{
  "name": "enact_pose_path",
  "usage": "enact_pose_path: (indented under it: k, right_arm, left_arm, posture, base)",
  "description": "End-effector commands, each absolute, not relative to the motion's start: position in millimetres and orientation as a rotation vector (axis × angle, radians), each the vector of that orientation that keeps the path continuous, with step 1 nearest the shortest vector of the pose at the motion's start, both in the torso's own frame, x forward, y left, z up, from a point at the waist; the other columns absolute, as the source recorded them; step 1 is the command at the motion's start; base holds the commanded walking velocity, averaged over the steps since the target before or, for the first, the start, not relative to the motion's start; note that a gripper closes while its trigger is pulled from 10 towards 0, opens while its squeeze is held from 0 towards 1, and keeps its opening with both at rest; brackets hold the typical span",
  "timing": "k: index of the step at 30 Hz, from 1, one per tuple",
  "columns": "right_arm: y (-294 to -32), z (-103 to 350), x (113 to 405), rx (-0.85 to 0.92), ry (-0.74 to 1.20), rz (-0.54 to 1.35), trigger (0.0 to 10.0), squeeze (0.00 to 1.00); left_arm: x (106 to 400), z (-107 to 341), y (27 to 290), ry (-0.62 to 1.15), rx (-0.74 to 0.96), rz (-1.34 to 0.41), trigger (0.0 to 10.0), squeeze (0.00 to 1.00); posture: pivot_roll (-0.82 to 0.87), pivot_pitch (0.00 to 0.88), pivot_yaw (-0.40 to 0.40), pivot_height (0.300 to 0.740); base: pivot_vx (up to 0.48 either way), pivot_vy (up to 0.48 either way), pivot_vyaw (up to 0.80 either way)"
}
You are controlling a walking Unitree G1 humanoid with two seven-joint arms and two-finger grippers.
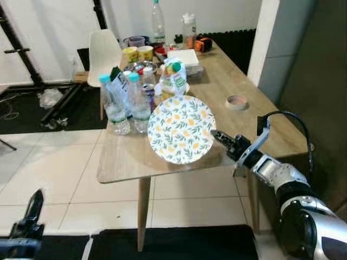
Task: Restocking fridge
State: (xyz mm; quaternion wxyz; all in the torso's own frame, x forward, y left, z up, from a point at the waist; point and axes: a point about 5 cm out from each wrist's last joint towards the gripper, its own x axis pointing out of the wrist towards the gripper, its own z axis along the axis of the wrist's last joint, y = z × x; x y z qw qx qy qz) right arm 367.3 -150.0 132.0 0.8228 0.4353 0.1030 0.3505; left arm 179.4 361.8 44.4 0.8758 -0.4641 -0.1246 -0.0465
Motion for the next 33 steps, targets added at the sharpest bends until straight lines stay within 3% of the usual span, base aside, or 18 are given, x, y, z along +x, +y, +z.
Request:
enact_pose_path:
  k: [1, 2, 3, 4, 5, 8, 10, 15, 19, 27, 33]
  right_arm:
    - [-150, 136, 368, 0.936, 0.191, 0.763, 0.0, 0.0]
    - [-150, 136, 368, 0.936, 0.191, 0.763, 0.0, 0.0]
    - [-150, 136, 368, 0.938, 0.189, 0.765, 0.0, 0.0]
    - [-150, 136, 368, 0.938, 0.189, 0.765, 0.0, 0.0]
    - [-150, 137, 368, 0.939, 0.188, 0.768, 0.0, 0.0]
    - [-149, 138, 368, 0.94, 0.185, 0.776, 0.0, 0.0]
    - [-146, 141, 368, 0.942, 0.173, 0.794, 0.0, 0.0]
    - [-143, 146, 368, 0.955, 0.149, 0.836, 0.0, 0.0]
    - [-137, 148, 367, 0.942, 0.151, 0.876, 0.0, 0.0]
    - [-123, 149, 364, 0.896, 0.176, 0.927, 0.0, 0.0]
    - [-112, 145, 360, 0.861, 0.212, 0.966, 0.0, 0.0]
  left_arm:
    - [180, 48, 349, -0.245, -0.999, -0.259, 10.0, 0.89]
    - [180, 48, 349, -0.245, -0.999, -0.259, 10.0, 0.89]
    - [181, 50, 342, -0.24, -1.006, -0.338, 10.0, 0.62]
    - [181, 50, 342, -0.24, -1.006, -0.338, 10.0, 0.62]
    - [182, 53, 336, -0.238, -1.015, -0.395, 10.0, 0.0]
    - [183, 53, 330, -0.228, -1.026, -0.454, 10.0, 0.0]
    - [188, 53, 309, -0.188, -1.06, -0.587, 10.0, 0.0]
    - [196, 50, 277, -0.112, -1.117, -0.728, 10.0, 0.0]
    - [201, 49, 266, -0.09, -1.121, -0.758, 10.0, 0.0]
    - [231, 49, 251, -0.088, -1.056, -0.653, 10.0, 0.0]
    - [243, 59, 228, -0.1, -1.056, -0.751, 10.0, 0.0]
  posture:
    - [-0.01, 0.0, 0.048, 0.74]
    - [-0.01, 0.0, 0.048, 0.74]
    - [-0.01, 0.0, 0.046, 0.74]
    - [-0.01, 0.0, 0.046, 0.74]
    - [-0.01, 0.0, 0.046, 0.74]
    - [-0.01, 0.0, 0.046, 0.74]
    - [-0.01, 0.0, 0.042, 0.74]
    - [-0.01, 0.0, 0.04, 0.74]
    - [-0.01, 0.0, 0.04, 0.74]
    - [-0.02, 0.0, 0.035, 0.74]
    - [-0.02, 0.0, 0.032, 0.74]
  base:
    - [0.0, 0.0, 0.0]
    - [0.0, 0.0, 0.0]
    - [0.0, 0.0, 0.0]
    - [0.0, 0.0, 0.0]
    - [0.0, 0.0, 0.0]
    - [0.0, 0.0, 0.0]
    - [0.0, 0.0, 0.0]
    - [0.0, 0.0, 0.0]
    - [0.0, 0.0, 0.0]
    - [0.0, 0.0, 0.0]
    - [0.0, 0.0, 0.0]
